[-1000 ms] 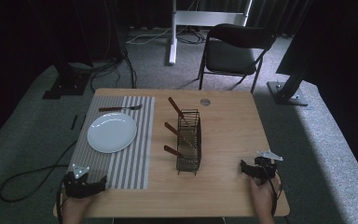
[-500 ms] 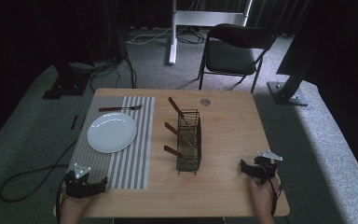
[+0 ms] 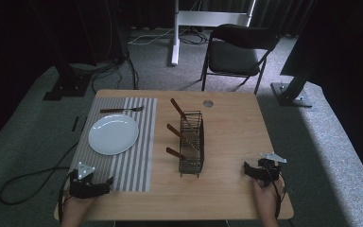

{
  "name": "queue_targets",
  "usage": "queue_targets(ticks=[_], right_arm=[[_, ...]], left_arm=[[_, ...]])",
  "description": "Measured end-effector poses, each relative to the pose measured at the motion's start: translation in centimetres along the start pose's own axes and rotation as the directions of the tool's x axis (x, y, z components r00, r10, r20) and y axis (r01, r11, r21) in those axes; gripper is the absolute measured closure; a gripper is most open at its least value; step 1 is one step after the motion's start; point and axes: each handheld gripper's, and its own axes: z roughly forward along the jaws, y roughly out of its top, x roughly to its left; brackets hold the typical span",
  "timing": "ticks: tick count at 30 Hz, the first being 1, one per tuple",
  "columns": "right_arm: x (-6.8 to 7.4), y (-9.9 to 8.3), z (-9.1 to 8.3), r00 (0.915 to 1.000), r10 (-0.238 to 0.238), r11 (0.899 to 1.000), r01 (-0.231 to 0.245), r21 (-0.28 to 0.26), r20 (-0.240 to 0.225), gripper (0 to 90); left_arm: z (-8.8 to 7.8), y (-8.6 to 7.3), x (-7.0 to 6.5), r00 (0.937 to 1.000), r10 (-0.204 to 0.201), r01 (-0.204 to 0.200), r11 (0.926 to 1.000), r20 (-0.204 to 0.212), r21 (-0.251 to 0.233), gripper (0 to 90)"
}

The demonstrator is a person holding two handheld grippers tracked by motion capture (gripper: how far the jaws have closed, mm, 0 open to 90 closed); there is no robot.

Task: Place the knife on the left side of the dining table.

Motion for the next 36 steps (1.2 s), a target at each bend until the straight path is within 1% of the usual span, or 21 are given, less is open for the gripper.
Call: queue_targets(ticks=[1, 5, 7, 8, 10, 11, 12, 13, 15, 17, 18, 22, 24, 25, 27, 28, 32, 33, 35, 36], right_arm=[[0.0, 0.0, 0.0, 1.0, 0.0, 1.0, 0.0, 0.0, 0.0, 11.8], [0.0, 0.0, 0.0, 1.0, 0.0, 1.0, 0.0, 0.0, 0.0, 11.8], [0.0, 0.0, 0.0, 1.0, 0.0, 1.0, 0.0, 0.0, 0.0, 11.8], [0.0, 0.0, 0.0, 1.0, 0.0, 1.0, 0.0, 0.0, 0.0, 11.8], [0.0, 0.0, 0.0, 1.0, 0.0, 1.0, 0.0, 0.0, 0.0, 11.8], [0.0, 0.0, 0.0, 1.0, 0.0, 1.0, 0.0, 0.0, 0.0, 11.8], [0.0, 0.0, 0.0, 1.0, 0.0, 1.0, 0.0, 0.0, 0.0, 11.8], [0.0, 0.0, 0.0, 1.0, 0.0, 1.0, 0.0, 0.0, 0.0, 11.8], [0.0, 0.0, 0.0, 1.0, 0.0, 1.0, 0.0, 0.0, 0.0, 11.8], [0.0, 0.0, 0.0, 1.0, 0.0, 1.0, 0.0, 0.0, 0.0, 11.8], [0.0, 0.0, 0.0, 1.0, 0.0, 1.0, 0.0, 0.0, 0.0, 11.8], [0.0, 0.0, 0.0, 1.0, 0.0, 1.0, 0.0, 0.0, 0.0, 11.8], [0.0, 0.0, 0.0, 1.0, 0.0, 1.0, 0.0, 0.0, 0.0, 11.8], [0.0, 0.0, 0.0, 1.0, 0.0, 1.0, 0.0, 0.0, 0.0, 11.8], [0.0, 0.0, 0.0, 1.0, 0.0, 1.0, 0.0, 0.0, 0.0, 11.8], [0.0, 0.0, 0.0, 1.0, 0.0, 1.0, 0.0, 0.0, 0.0, 11.8], [0.0, 0.0, 0.0, 1.0, 0.0, 1.0, 0.0, 0.0, 0.0, 11.8], [0.0, 0.0, 0.0, 1.0, 0.0, 1.0, 0.0, 0.0, 0.0, 11.8], [0.0, 0.0, 0.0, 1.0, 0.0, 1.0, 0.0, 0.0, 0.0, 11.8], [0.0, 0.0, 0.0, 1.0, 0.0, 1.0, 0.0, 0.0, 0.0, 11.8]], left_arm=[[0.0, 0.1, -0.1, 1.0, 0.006, -0.006, 1.0, 0.005, -0.001, 5.6], [-0.1, 0.6, -0.5, 0.9997, 0.009, -0.008, 0.9999, 0.023, -0.013, 5.6], [-0.2, 1.1, -0.8, 0.9991, 0.02, -0.02, 0.9996, 0.037, -0.02, 5.6], [-0.2, 1.2, -0.9, 0.999, 0.025, -0.025, 0.9994, 0.036, -0.023, 5.6], [-0.3, 1.7, -1.1, 0.998, 0.034, -0.032, 0.9989, 0.053, -0.035, 5.6], [-0.4, 1.9, -1.2, 0.9977, 0.041, -0.039, 0.9985, 0.055, -0.039, 5.6], [-0.4, 2.2, -1.4, 0.9967, 0.052, -0.049, 0.9978, 0.062, -0.044, 5.6], [-0.4, 2.2, -1.4, 0.9967, 0.052, -0.049, 0.9978, 0.062, -0.044, 5.6], [-0.5, 2.7, -1.6, 0.9953, 0.058, -0.054, 0.9971, 0.078, -0.053, 5.6], [-0.5, 3.1, -1.8, 0.9946, 0.063, -0.058, 0.9965, 0.082, -0.06, 5.6], [-0.5, 3.3, -1.8, 0.9927, 0.067, -0.06, 0.996, 0.1, -0.065, 5.6], [-0.5, 4.0, -2.2, 0.9899, 0.086, -0.077, 0.9939, 0.113, -0.079, 5.6], [-0.4, 4.4, -2.3, 0.9883, 0.085, -0.074, 0.9938, 0.127, -0.083, 5.6], [-0.4, 4.5, -2.3, 0.9883, 0.089, -0.079, 0.9934, 0.124, -0.084, 5.6], [-0.4, 4.9, -2.4, 0.9858, 0.087, -0.075, 0.9931, 0.144, -0.09, 5.6], [-0.4, 5.1, -2.5, 0.9852, 0.094, -0.081, 0.9924, 0.143, -0.093, 5.6], [-0.4, 5.8, -2.8, 0.9824, 0.099, -0.083, 0.9908, 0.158, -0.107, 5.6], [-0.4, 6.0, -2.8, 0.9824, 0.103, -0.087, 0.9904, 0.156, -0.108, 5.6], [-0.4, 6.3, -3.0, 0.9799, 0.109, -0.091, 0.9894, 0.167, -0.113, 5.6], [-0.4, 6.5, -3.1, 0.9804, 0.112, -0.094, 0.9888, 0.162, -0.116, 5.6]])
